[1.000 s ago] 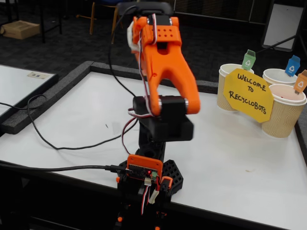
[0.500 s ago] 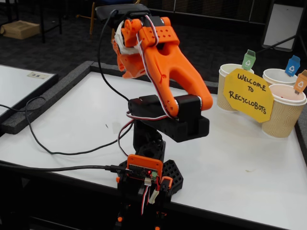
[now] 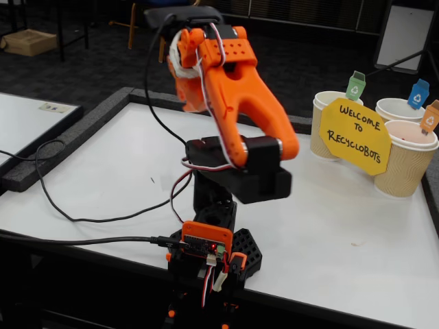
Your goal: Sort rubbish by color.
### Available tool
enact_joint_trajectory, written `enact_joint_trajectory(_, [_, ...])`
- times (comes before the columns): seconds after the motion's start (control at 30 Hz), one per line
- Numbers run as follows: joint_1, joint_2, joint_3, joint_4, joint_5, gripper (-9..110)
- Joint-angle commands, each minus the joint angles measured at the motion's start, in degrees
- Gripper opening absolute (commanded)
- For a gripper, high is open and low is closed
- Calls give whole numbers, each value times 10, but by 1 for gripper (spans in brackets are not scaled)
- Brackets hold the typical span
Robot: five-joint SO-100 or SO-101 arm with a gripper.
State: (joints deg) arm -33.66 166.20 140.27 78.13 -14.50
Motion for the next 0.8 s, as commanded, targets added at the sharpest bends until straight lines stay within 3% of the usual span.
enact_joint_trajectory(0.0, [83,17,-8,-24,-10,0])
enact_joint_trajectory(0.77, [466,80,83,-117,-11,0])
